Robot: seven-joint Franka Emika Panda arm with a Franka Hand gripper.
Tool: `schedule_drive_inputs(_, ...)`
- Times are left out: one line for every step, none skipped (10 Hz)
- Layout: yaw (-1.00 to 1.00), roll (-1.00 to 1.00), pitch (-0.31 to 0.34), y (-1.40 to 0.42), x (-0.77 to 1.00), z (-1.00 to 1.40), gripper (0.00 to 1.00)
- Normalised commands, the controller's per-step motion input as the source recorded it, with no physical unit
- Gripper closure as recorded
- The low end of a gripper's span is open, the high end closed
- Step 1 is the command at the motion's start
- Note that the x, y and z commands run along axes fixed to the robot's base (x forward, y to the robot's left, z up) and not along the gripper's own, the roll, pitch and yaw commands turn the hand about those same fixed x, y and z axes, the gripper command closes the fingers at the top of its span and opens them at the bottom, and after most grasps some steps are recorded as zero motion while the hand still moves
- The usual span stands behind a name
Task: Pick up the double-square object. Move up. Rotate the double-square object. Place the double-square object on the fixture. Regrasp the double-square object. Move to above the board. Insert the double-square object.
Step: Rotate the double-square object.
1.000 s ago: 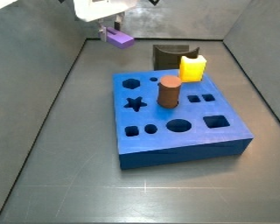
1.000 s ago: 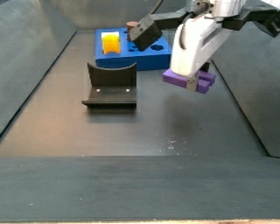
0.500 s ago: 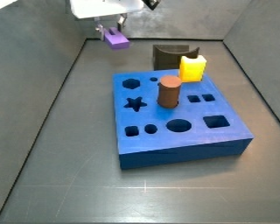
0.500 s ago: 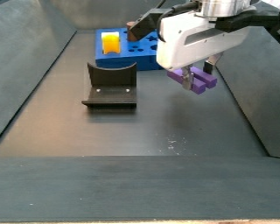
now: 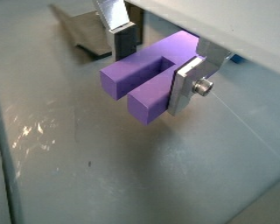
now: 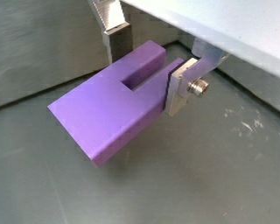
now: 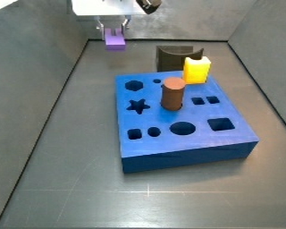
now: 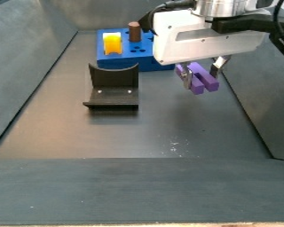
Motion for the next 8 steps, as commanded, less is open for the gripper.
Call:
schedule_drive_inputs(-0.84,-0.04,-0.018,0.01,-0.03,0.03,1.0)
schedule_drive_inputs(-0.6,-0.04,-0.018,0.01,-0.03,0.03,1.0)
schedule_drive_inputs(-0.41,-0.04,-0.018,0.01,-0.03,0.03,1.0)
schedule_drive_inputs(-0.24,-0.04,-0.018,0.01,-0.03,0.03,1.0)
schedule_drive_inputs(0.0,0.0,0.0,0.0,0.0,-1.0,1.0)
schedule_drive_inputs(0.04,0.0,-0.007,0.0,0.01,-1.0,1.0)
schedule_drive_inputs(0.04,-0.01,-0.027,0.0,0.05,-1.0,1.0)
schedule_drive_inputs(0.04,-0.02,-0.033,0.0,0.05,-0.94,1.0)
